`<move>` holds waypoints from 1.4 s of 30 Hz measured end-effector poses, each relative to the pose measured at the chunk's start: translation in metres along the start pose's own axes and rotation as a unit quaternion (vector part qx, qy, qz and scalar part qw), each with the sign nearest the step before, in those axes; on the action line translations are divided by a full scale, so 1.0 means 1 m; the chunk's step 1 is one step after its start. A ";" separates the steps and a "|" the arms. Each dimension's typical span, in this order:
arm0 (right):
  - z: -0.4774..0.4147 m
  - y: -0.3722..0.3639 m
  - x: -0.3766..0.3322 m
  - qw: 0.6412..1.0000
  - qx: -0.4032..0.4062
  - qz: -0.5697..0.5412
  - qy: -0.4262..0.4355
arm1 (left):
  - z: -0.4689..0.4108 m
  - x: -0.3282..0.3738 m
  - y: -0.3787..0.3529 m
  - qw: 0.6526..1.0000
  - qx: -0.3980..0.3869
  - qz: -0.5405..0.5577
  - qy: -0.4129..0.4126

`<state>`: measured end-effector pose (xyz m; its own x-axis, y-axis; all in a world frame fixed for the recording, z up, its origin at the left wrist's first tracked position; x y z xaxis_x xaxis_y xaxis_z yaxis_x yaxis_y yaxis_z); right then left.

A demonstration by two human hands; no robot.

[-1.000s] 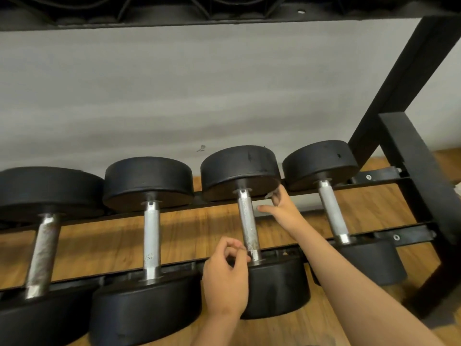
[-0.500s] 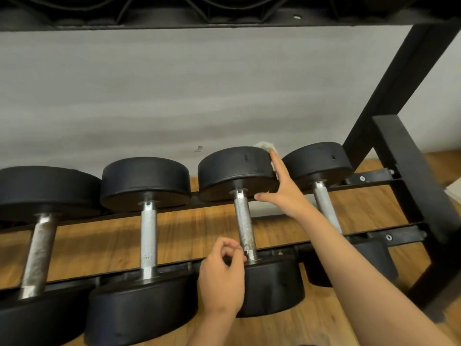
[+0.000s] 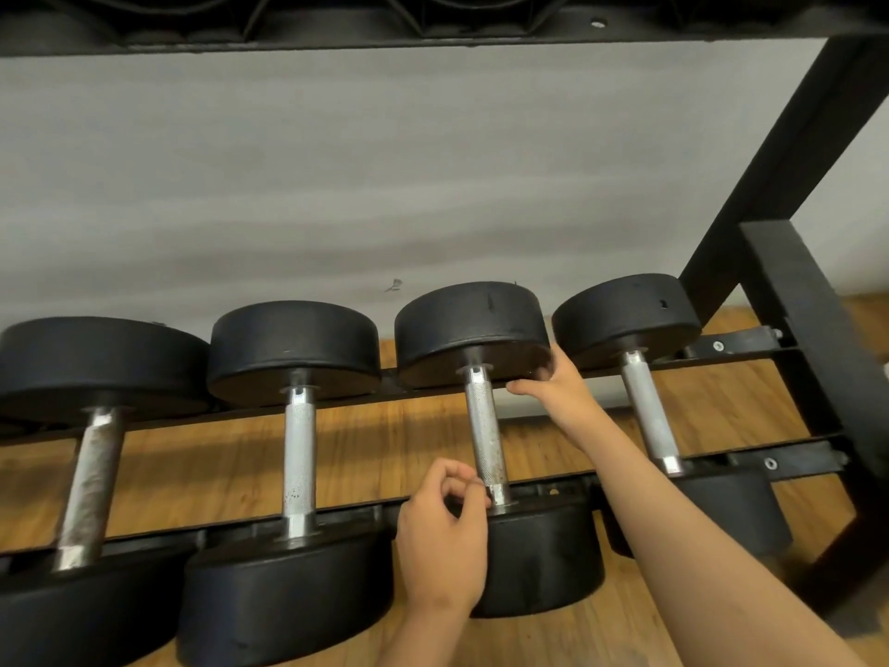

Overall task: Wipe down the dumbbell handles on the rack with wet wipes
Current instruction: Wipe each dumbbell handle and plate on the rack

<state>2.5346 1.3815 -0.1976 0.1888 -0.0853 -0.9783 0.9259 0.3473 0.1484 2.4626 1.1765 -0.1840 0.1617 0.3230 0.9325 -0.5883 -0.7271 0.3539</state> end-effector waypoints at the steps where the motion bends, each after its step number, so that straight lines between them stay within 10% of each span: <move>1: 0.008 0.003 -0.001 1.000 0.005 -0.025 0.007 | 0.000 0.000 0.000 1.000 0.004 -0.002 -0.004; 6: 0.053 -0.005 -0.026 0.972 0.012 0.129 0.196 | -0.001 -0.005 -0.003 1.000 0.021 -0.011 -0.014; 15: 0.050 -0.054 -0.082 0.772 0.021 0.480 0.417 | -0.001 -0.005 -0.002 0.999 0.024 -0.024 -0.018; 35: 0.059 -0.041 -0.095 0.787 -0.018 0.479 0.388 | -0.004 -0.009 -0.002 0.998 -0.003 -0.055 -0.041; 42: 0.050 -0.033 -0.088 0.743 -0.048 0.541 0.392 | -0.051 0.044 0.011 0.953 0.049 -0.092 -0.284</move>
<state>2.5041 1.3309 -0.1086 0.5228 0.8484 -0.0832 0.3360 -0.1154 0.9348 2.4228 1.2138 -0.1426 0.6745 0.0912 0.7326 -0.4359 -0.7517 0.4949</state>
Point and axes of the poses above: each hand's wrist, its own z-axis away from the middle knuckle, its own y-axis out of the back of the hand, x = y × z, the point moved 3 cm from there along -z, towards the middle knuckle, and after that the axes turned 9 degrees about x, right-handed, at the moved point
